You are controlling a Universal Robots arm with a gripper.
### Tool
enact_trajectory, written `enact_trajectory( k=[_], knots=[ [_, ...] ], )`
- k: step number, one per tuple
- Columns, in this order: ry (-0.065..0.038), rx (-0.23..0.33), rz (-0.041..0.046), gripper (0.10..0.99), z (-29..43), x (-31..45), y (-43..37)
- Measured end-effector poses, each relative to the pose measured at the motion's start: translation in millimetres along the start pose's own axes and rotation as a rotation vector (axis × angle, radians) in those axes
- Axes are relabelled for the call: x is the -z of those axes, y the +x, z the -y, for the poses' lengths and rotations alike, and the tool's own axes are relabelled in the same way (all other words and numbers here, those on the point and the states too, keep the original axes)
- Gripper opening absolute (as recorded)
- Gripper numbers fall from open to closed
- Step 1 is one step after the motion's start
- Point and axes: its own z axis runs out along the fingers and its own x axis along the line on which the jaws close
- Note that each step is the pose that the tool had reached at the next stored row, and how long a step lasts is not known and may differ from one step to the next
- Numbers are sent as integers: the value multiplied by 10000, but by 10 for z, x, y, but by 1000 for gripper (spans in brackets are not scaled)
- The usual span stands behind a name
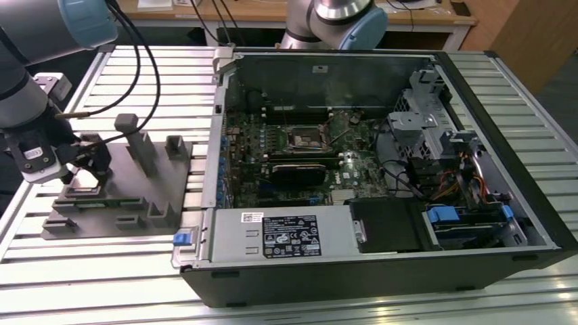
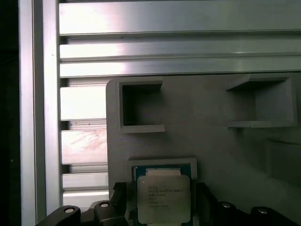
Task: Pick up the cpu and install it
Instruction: 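Pick up the cpu and move it towards the insertion slot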
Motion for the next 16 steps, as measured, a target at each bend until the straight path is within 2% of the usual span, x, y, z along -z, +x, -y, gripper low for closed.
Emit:
enact_trajectory(
  k=[1, 2, 16],
  knots=[
    [2, 0, -1, 725, 0, 0, 0],
    [2, 0, 1, 659, 0, -1, -1],
    [-8, 332, -9, 643, 3, 11, 1]
  ],
)
